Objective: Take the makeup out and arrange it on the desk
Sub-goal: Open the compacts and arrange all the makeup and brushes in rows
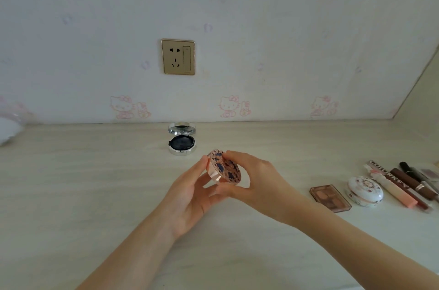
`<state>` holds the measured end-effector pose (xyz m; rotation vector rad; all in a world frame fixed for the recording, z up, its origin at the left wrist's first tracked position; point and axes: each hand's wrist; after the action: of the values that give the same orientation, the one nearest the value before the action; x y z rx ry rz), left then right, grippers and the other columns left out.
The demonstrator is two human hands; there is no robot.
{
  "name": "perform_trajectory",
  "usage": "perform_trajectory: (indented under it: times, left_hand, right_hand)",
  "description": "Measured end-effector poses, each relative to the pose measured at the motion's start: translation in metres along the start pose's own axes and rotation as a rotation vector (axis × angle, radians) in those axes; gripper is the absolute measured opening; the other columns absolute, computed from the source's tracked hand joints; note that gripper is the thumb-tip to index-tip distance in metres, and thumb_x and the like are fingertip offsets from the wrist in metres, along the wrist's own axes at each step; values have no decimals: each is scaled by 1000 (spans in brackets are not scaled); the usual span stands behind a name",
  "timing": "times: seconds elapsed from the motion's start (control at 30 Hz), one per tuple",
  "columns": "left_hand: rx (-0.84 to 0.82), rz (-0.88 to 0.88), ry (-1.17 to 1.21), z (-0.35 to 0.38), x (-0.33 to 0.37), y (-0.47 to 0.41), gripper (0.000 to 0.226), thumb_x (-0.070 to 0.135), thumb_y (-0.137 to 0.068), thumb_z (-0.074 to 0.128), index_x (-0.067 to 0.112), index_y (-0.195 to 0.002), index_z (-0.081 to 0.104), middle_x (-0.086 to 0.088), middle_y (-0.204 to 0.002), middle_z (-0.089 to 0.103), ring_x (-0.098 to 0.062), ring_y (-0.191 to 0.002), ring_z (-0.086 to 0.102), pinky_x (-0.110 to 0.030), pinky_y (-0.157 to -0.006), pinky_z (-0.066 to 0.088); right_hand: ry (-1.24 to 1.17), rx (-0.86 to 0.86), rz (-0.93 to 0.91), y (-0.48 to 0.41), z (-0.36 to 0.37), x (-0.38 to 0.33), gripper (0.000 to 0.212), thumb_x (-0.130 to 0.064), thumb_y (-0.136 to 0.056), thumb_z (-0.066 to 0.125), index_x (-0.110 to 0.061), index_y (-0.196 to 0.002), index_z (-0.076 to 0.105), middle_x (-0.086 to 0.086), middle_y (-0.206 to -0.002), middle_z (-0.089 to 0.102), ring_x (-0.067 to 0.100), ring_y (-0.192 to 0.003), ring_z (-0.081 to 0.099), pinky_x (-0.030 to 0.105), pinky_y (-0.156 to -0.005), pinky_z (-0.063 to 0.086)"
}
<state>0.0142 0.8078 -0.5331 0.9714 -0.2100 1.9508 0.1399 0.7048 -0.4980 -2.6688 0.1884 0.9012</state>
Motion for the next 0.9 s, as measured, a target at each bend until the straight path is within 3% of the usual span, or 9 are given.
perform_trajectory:
  times: [0.07,0.23,0.37,0.57,0.67,0.8,0.9]
  left_hand:
    - [-4,3,7,-1,0,-1,44,32,-84,60,2,-116,65,-19,-111,67,-36,-96,66,-41,-74,60]
    - [-50,18,-14,-4,0,-1,43,29,-85,58,2,-119,63,-20,-112,66,-38,-100,65,-51,-86,54]
    - [-81,37,-40,-5,2,-1,44,29,-86,57,2,-121,61,-22,-117,64,-40,-103,64,-52,-87,54]
    - [-102,51,-72,-8,2,-3,46,29,-87,55,0,-123,59,-23,-121,63,-41,-110,61,-51,-85,54]
    - [-70,118,-195,-11,2,-5,42,25,-88,54,5,-125,59,-20,-119,65,-37,-108,64,-49,-90,53]
    - [58,232,-385,-15,0,-9,35,8,-89,59,4,-124,59,-12,-110,71,-25,-99,69,-34,-83,57]
    - [29,318,-705,-18,-3,-7,33,7,-88,64,13,-120,65,1,-111,71,-12,-108,65,-28,-94,51]
  right_hand:
    - [26,-7,-20,0,0,1,56,-43,-78,72,-26,-127,52,-10,-118,60,3,-108,50,9,-89,36]
    - [47,-40,11,-5,-5,5,58,-45,-77,72,-29,-130,52,-14,-118,60,0,-108,53,13,-92,41]
    - [-33,-74,58,-10,-9,8,58,-43,-73,76,-32,-126,55,-20,-116,62,-5,-110,54,20,-97,45]
    - [-71,-145,77,-16,-22,8,50,-31,-75,77,-32,-122,59,-24,-111,63,-8,-105,57,19,-98,45]
    - [-48,-145,92,-18,-24,13,49,-33,-73,77,-35,-119,60,-23,-109,64,-4,-103,58,24,-97,46]
    - [-77,-144,131,-20,-25,26,39,-30,-72,78,-41,-107,63,-21,-103,68,-3,-98,62,34,-93,51]
    - [-87,-163,166,-20,-22,33,38,-30,-69,79,-40,-103,65,-15,-101,70,-2,-97,64,39,-89,53]
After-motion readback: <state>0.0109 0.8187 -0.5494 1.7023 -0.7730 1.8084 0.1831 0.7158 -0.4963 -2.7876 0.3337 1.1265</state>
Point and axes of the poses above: each hand's wrist, its own y-axis away from the middle knuckle, its own z-axis out of the palm, x = y × z
